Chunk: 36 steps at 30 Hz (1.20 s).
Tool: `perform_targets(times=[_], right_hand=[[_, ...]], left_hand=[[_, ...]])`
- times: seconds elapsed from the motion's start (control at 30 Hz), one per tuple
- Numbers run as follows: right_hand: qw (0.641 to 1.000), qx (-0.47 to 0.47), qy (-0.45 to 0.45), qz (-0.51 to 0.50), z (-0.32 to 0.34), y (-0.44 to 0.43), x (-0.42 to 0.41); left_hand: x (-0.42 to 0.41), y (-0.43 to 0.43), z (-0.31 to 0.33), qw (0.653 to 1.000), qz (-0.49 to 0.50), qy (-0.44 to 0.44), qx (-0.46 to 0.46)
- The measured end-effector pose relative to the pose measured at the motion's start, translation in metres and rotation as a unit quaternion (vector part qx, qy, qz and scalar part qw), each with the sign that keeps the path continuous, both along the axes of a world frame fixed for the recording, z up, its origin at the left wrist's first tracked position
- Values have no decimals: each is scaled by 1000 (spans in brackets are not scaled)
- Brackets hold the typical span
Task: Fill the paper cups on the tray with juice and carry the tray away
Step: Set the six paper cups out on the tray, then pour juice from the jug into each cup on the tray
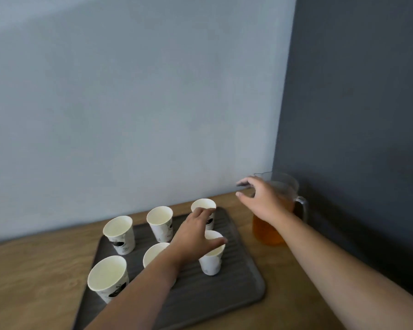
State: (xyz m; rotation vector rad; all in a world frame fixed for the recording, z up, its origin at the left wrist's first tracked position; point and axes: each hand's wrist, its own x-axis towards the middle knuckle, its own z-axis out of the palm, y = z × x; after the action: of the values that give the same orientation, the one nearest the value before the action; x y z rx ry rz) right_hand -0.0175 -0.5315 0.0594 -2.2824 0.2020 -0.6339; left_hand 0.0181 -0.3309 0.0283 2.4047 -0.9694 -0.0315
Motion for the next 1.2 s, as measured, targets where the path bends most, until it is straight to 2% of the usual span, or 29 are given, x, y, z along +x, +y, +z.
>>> perform_targets(times=[0.1,0.17,0.37,0.57,0.7,0.87,1.03,1.2], right_hand=[[992,-7,-87,-90,10,-24,-31],[983,0,-107,-149,8,-44,-49],[963,106,-46,-244,-24,-88,-67],[950,236,-13,-204,-62,-95,-50],[935,286,-87,-190,-83,-93,-39],[897,336,-161,-237,-92,-92,-19],[896,338,-184,-223,-77,-92,-11],[902,330,-200,-193,-34,-81,-9]], left_hand=[[-3,-25,2,999,-32,18,-15],[-2,-45,4,998,-40,35,-24],[11,-103,0,989,-9,120,-84],[29,-138,-13,967,10,221,-124],[34,-150,-20,950,-8,272,-154],[34,-155,-30,933,-18,310,-183],[33,-150,-28,922,-6,311,-231],[27,-134,-2,924,32,256,-281]])
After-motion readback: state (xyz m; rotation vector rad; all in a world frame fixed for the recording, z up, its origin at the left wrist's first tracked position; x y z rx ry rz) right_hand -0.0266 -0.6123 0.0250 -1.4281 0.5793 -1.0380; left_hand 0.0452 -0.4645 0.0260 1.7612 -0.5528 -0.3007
